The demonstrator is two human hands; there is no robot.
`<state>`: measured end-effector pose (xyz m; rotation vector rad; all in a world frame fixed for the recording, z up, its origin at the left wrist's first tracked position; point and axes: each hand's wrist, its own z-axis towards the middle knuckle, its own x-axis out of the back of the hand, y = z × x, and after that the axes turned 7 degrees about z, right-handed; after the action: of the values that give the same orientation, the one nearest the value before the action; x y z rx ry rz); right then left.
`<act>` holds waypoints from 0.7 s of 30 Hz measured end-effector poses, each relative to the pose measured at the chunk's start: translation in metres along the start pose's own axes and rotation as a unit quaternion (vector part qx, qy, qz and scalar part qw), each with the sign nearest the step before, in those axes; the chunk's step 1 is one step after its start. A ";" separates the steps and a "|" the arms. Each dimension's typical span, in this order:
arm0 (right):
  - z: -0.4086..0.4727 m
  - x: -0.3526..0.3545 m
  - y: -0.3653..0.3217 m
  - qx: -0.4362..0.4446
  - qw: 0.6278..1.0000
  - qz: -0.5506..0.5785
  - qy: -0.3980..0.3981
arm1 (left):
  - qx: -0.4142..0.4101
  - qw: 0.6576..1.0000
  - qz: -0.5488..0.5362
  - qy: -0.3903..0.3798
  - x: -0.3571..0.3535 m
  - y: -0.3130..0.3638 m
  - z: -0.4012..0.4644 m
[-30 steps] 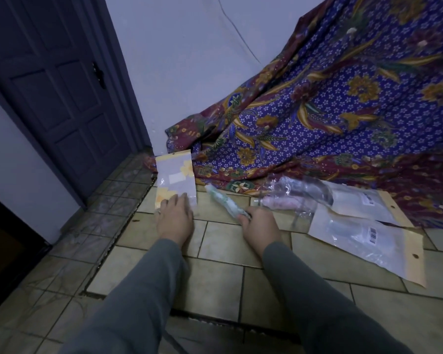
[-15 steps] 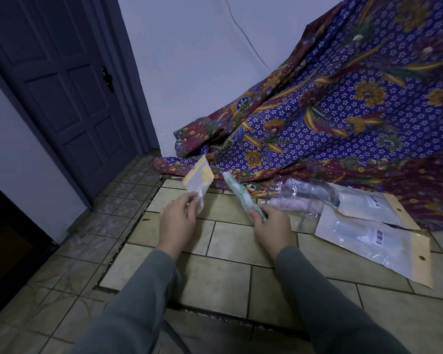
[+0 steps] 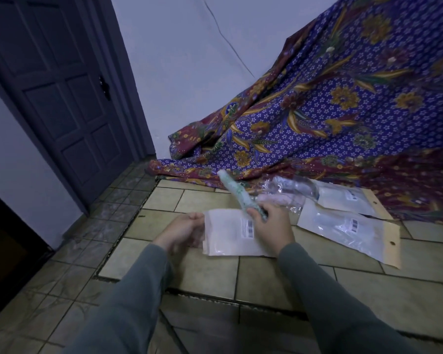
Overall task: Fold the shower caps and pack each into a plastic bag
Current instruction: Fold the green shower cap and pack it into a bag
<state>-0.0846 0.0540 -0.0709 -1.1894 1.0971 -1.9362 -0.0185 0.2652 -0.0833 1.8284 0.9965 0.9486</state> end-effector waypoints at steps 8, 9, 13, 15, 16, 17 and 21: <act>-0.019 -0.006 0.031 -0.090 0.992 -0.059 -0.060 | 0.015 0.985 -0.020 0.173 -0.014 0.007 0.008; -0.018 -0.007 0.031 -0.085 0.992 -0.066 -0.059 | -0.016 0.971 0.068 0.227 -0.012 0.005 0.009; -0.015 -0.012 0.025 -0.029 0.995 -0.072 -0.055 | -0.239 0.884 0.259 0.307 -0.020 0.017 -0.006; -0.015 -0.017 0.021 0.007 0.996 -0.065 -0.055 | -0.303 0.859 0.337 0.239 -0.027 0.023 -0.012; -0.014 -0.019 0.019 0.021 0.996 -0.064 -0.056 | -0.310 0.843 0.380 0.220 -0.031 0.025 -0.013; -0.014 -0.022 0.018 0.030 0.996 -0.064 -0.058 | -0.305 0.825 0.420 0.222 -0.033 0.025 -0.014; -0.014 -0.027 0.020 0.042 0.993 -0.074 -0.078 | -0.275 0.756 0.538 0.252 -0.031 0.027 -0.015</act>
<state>-0.0846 0.0711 -0.1024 -1.3835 0.8610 -1.9420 -0.0369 0.2331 -0.0599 1.5422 -0.2528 2.2239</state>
